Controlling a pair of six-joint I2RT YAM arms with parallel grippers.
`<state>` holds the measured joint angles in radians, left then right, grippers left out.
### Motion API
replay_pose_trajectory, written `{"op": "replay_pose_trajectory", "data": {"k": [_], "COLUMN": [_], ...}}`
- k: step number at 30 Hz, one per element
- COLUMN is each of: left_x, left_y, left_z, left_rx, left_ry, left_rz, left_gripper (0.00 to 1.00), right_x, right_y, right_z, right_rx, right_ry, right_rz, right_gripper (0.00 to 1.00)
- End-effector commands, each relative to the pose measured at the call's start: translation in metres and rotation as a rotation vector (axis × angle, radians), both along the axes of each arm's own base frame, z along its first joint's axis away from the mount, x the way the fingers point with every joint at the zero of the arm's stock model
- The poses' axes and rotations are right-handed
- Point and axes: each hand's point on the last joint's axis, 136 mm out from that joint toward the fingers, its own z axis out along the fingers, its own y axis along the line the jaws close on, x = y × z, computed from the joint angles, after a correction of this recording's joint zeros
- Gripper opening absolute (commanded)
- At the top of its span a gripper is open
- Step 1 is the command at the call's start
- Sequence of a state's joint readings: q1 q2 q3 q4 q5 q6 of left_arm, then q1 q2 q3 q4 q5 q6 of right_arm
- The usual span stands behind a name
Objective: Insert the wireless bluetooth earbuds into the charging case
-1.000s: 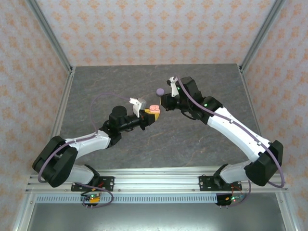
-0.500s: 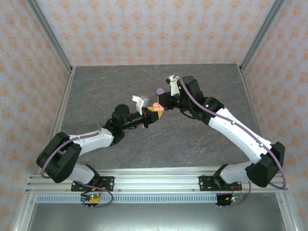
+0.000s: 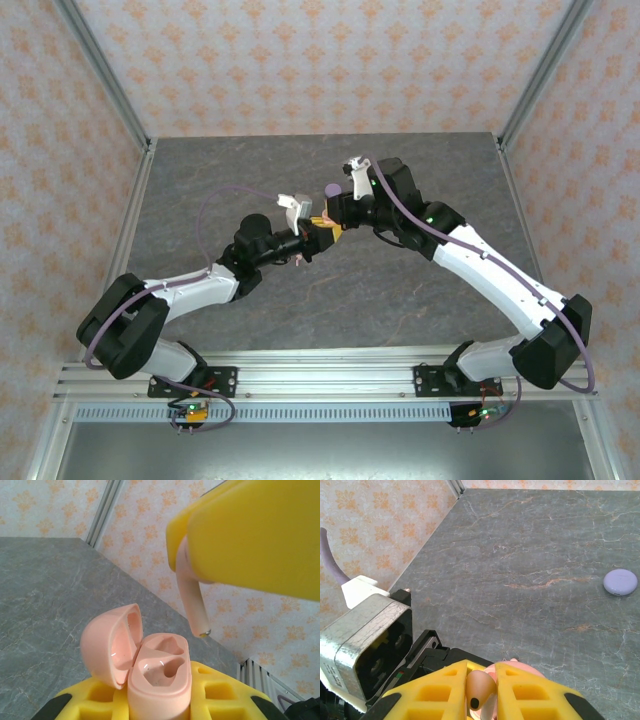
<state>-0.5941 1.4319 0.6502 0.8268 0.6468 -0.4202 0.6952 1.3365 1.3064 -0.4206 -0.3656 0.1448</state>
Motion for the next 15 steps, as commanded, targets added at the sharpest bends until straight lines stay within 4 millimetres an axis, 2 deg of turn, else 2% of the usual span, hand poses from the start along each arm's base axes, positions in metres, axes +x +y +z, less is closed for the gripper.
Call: {"op": "replay_pose_trajectory", "data": {"k": [1, 15], "left_x": [-0.0012, -0.0071], "left_y": [-0.0044, -0.0011], "left_z": [0.0283, 0.0378], "left_rx": [-0.055, -0.066], "left_ry": [-0.065, -0.079], "left_rz": [-0.015, -0.017], "left_gripper": [0.02, 0.02], "right_x": [-0.0027, -0.0014], "right_y": [0.0033, 0.0018], "right_z": [0.0127, 0.0066], "right_rx": [0.04, 0.029], "right_ry": [-0.03, -0.022], "right_rz": [0.01, -0.002], "right_gripper": [0.19, 0.19]}}
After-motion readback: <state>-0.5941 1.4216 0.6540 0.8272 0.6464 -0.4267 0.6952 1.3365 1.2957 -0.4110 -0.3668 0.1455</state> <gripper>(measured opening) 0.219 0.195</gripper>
